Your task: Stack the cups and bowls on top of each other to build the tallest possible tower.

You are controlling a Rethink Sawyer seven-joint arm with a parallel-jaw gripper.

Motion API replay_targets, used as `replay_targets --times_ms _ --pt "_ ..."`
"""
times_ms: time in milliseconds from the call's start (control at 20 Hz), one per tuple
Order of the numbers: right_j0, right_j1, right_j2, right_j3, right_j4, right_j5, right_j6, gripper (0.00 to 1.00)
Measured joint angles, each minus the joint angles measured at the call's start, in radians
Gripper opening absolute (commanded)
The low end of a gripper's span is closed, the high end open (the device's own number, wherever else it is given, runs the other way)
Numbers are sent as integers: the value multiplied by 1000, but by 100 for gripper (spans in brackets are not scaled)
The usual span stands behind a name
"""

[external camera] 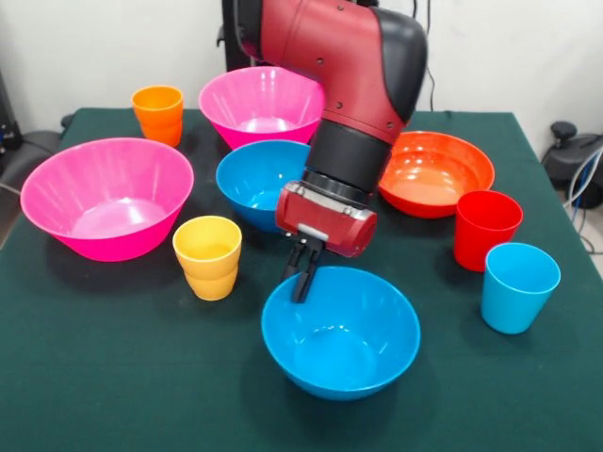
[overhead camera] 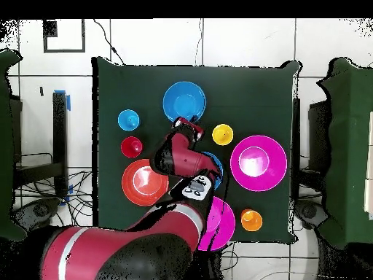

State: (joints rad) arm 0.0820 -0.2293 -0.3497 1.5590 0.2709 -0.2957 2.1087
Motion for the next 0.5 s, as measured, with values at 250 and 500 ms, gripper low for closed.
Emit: replay_targets --times_ms 250,500 --pt "42 7 -12 0 45 17 0 0" --pt "60 18 -23 0 74 16 0 0"
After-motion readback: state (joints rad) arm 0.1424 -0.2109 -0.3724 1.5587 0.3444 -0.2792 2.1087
